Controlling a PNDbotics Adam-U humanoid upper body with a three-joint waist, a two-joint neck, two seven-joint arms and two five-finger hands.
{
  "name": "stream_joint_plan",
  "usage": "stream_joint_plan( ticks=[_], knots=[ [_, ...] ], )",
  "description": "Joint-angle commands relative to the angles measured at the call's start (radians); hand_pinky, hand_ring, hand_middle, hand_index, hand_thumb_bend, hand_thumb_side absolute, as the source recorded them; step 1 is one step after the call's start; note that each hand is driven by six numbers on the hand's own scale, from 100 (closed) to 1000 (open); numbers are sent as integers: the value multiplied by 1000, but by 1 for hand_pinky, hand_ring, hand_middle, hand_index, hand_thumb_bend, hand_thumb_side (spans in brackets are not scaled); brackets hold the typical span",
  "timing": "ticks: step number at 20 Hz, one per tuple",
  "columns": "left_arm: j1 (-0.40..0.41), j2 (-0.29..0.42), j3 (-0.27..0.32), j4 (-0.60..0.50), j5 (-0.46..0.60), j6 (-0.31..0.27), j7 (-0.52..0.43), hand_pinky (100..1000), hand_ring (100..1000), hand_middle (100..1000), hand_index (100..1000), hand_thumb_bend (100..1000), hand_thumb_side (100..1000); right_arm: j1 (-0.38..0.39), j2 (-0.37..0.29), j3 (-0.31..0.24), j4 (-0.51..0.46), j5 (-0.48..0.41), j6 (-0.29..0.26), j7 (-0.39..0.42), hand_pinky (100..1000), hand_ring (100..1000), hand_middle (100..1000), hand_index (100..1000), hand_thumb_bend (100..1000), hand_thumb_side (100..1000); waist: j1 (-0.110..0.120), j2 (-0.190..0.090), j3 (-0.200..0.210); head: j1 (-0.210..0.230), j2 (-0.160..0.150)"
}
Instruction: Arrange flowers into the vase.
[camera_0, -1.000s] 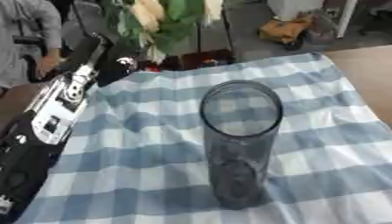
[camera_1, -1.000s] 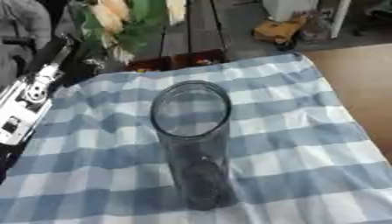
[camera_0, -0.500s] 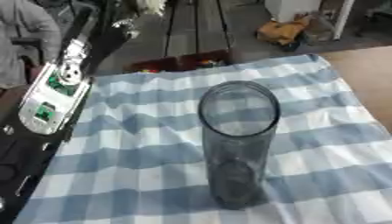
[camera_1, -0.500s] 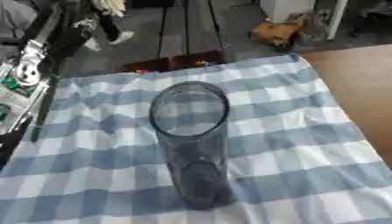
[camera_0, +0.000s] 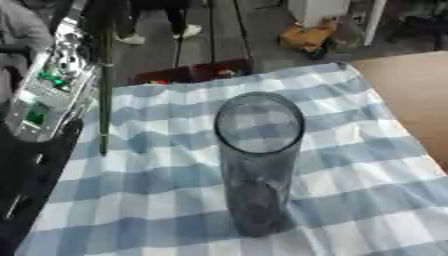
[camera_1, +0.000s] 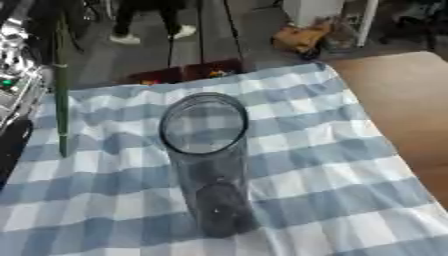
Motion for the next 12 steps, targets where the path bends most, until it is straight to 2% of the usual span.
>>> stream_joint_plan(
  ticks=[1, 12],
  knots=[
    [-35, 7, 19, -48, 63, -21, 51, 100, 100, 100, 100, 100, 775, -11, -9, 0, -16, -10, 3, -5, 816, 801, 517, 814, 100, 747, -6, -26, -1, -4, 7],
    [-109, -31, 44, -64, 181, -39, 172, 100, 100, 100, 100, 100, 774, -9, -11, 6, -16, -15, 11, -11, 815, 799, 520, 813, 100, 746, -4, -52, -6, -2, 27]
  ],
)
